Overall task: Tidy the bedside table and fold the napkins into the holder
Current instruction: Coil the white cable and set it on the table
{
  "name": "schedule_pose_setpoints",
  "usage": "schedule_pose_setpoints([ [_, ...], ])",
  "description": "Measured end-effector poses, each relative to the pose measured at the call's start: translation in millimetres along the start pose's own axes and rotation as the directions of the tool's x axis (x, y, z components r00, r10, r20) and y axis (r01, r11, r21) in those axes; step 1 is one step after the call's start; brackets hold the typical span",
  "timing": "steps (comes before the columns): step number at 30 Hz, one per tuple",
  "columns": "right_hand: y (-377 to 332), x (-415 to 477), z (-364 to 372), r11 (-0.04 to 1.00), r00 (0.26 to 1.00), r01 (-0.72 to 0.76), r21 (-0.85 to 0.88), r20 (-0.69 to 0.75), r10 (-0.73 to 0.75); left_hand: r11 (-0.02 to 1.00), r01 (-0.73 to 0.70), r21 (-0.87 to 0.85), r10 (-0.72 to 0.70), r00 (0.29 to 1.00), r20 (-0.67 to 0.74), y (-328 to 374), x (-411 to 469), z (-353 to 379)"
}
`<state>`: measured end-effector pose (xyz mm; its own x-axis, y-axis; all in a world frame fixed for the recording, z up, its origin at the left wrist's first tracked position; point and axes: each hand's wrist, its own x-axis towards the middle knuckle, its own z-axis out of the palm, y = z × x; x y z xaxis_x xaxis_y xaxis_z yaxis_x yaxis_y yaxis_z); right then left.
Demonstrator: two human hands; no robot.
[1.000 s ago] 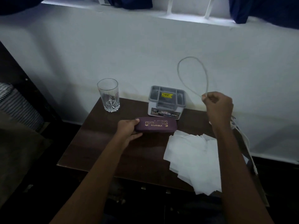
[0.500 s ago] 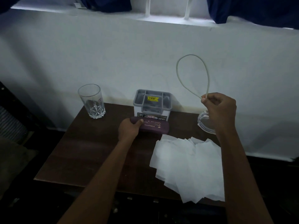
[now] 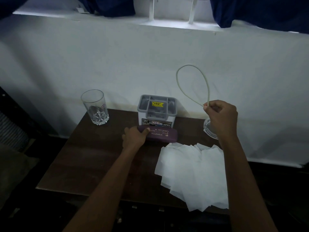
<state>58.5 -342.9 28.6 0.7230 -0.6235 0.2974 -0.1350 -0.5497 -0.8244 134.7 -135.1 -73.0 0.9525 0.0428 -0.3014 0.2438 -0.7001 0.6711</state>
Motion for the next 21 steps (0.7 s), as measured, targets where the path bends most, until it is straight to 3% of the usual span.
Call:
schedule_pose_setpoints([
  [4,0,0,0,0.999,1.0,0.022,-0.036,0.014,-0.022,0.999,0.032,-0.039,-0.032,0.999,0.003,-1,0,-5],
  [7,-5,0,-5,0.997,0.999,0.045,-0.059,0.01,-0.045,0.999,0.019,-0.043,-0.024,0.993,-0.116,7,-13,-19],
  [12,-24,-9,-25,0.989,0.991,0.132,-0.073,-0.02,-0.134,0.935,-0.323,-0.149,0.244,0.887,-0.393,29,-61,-38],
  [17,-54,-31,-54,0.947,0.948,0.307,-0.092,-0.056,-0.312,0.733,-0.657,-0.174,0.579,0.738,-0.347,47,-128,-51],
  [21,-92,-60,-81,0.872,0.867,0.486,-0.064,-0.088,-0.49,0.64,-0.724,-0.257,0.672,0.69,-0.271,71,-166,-85],
])
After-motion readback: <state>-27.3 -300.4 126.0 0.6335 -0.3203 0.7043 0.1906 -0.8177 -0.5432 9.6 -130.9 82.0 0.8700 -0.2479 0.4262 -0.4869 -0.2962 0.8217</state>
